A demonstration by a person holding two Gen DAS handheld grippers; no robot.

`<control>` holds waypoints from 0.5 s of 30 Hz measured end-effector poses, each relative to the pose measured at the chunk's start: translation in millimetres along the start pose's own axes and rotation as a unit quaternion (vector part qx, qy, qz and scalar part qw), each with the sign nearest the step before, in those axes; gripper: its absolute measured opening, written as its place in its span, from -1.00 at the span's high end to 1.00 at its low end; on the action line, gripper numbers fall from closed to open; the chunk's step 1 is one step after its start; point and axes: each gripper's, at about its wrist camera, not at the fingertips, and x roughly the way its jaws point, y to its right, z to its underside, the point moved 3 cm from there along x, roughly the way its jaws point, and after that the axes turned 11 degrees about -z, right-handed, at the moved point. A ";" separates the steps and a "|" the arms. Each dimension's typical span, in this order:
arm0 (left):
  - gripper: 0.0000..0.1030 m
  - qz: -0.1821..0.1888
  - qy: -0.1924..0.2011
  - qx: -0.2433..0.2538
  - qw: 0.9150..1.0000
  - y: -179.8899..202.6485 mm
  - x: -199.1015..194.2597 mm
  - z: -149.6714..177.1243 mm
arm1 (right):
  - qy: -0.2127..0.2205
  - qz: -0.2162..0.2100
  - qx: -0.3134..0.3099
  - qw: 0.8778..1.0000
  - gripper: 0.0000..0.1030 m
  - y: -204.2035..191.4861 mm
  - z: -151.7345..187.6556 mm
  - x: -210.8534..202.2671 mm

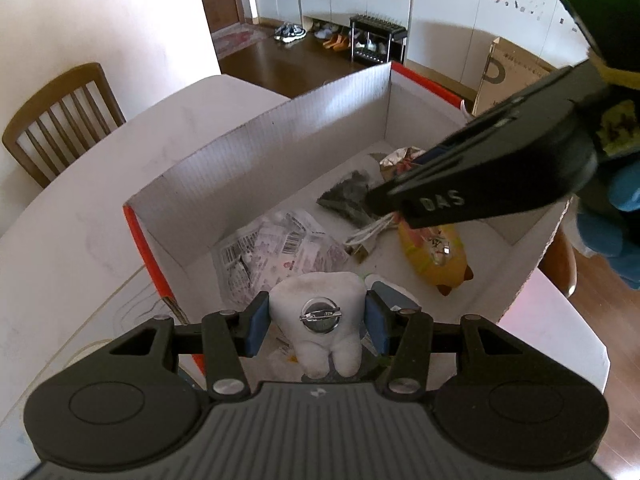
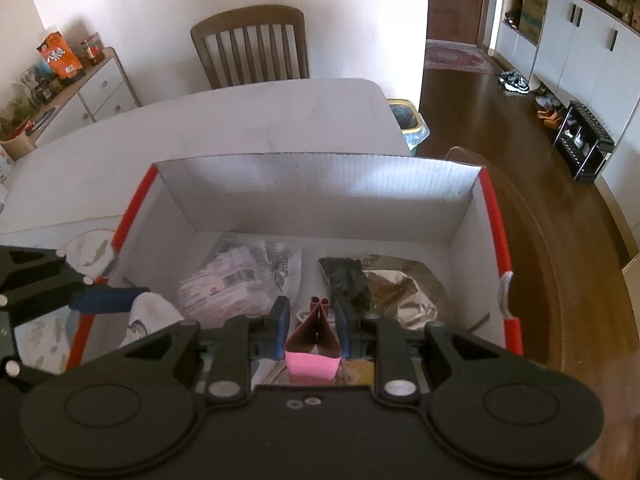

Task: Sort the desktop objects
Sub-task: 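Lower the plush and clip into the box and open both grippers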

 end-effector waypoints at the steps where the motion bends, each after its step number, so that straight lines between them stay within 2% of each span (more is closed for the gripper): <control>1: 0.06 0.001 -0.002 0.001 1.000 0.8 1.8 0.5 | -0.002 -0.001 -0.001 1.000 0.55 0.2 -1.0 3.7; 15: 0.05 0.009 -0.026 0.006 1.000 8.2 20.2 3.5 | -0.048 0.001 -0.026 0.998 0.55 0.0 4.6 46.7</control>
